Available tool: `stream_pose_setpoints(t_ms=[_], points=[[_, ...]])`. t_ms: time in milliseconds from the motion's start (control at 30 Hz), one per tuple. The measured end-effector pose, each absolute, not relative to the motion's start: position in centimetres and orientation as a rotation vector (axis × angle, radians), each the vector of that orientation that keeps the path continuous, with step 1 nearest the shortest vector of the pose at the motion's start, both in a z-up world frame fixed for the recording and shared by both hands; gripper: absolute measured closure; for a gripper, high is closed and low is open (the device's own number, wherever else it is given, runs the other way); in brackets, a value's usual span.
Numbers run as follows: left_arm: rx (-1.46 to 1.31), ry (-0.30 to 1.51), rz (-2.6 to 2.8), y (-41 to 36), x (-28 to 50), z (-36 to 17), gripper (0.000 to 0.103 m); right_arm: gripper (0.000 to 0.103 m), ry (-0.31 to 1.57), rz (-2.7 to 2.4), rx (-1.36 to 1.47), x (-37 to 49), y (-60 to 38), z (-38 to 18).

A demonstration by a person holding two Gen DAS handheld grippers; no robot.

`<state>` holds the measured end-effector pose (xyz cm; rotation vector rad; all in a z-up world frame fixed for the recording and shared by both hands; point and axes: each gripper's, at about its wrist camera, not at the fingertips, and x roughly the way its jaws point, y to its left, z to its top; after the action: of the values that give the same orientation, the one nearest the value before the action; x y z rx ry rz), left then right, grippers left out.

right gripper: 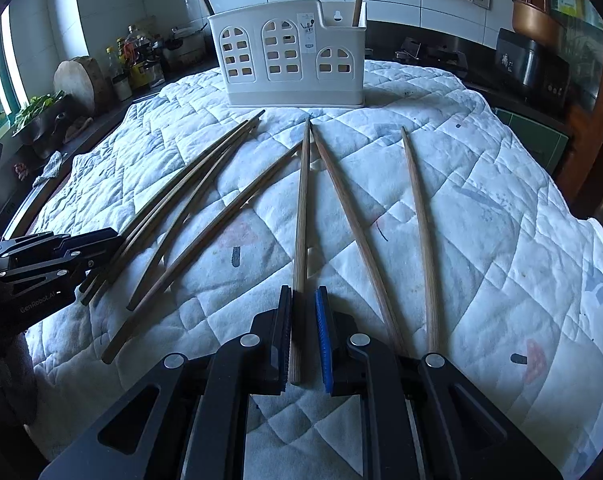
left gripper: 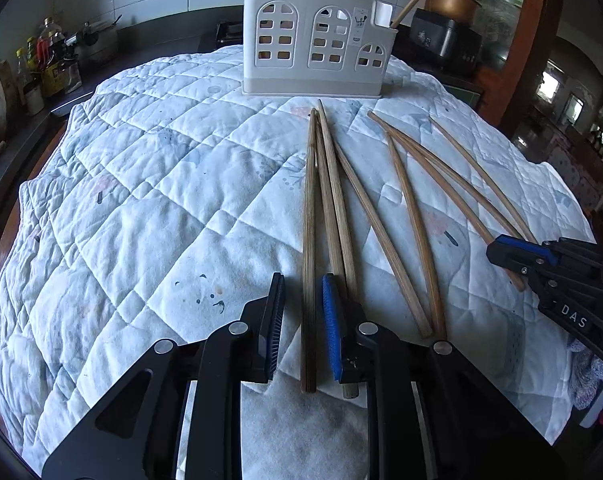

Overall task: Organize utensils
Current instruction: 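Lift the chopsticks with both tools and carry them above the holder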

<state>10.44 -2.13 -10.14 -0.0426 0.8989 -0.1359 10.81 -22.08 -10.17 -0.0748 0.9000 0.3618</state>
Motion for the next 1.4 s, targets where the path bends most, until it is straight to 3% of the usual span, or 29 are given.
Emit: stream_pose_setpoints(t_ms=[100, 167, 767, 1400], points=[[-0.031, 0.897, -0.117, -2.2, 10.7, -10.0, 0.095, 0.096, 0.895, 0.352, -0.077, 10.8, -22.1, -10.1], [-0.049, 0.894, -0.121, -1.9, 10.6, -9.8, 0.096, 0.096, 0.891, 0.351, -0.068, 10.7, -22.3, -10.0], [-0.162, 0.707, -0.205, 1.4, 10.1, -2.2, 0.097, 0.096, 0.636, 0.408, -0.062, 10.5, -22.9, 2.1], [-0.106, 0.615, -0.302, 1.2, 17.3, 7.2, 0.097, 0.096, 0.619, 0.449, -0.097, 21.0, -22.7, 14.2]])
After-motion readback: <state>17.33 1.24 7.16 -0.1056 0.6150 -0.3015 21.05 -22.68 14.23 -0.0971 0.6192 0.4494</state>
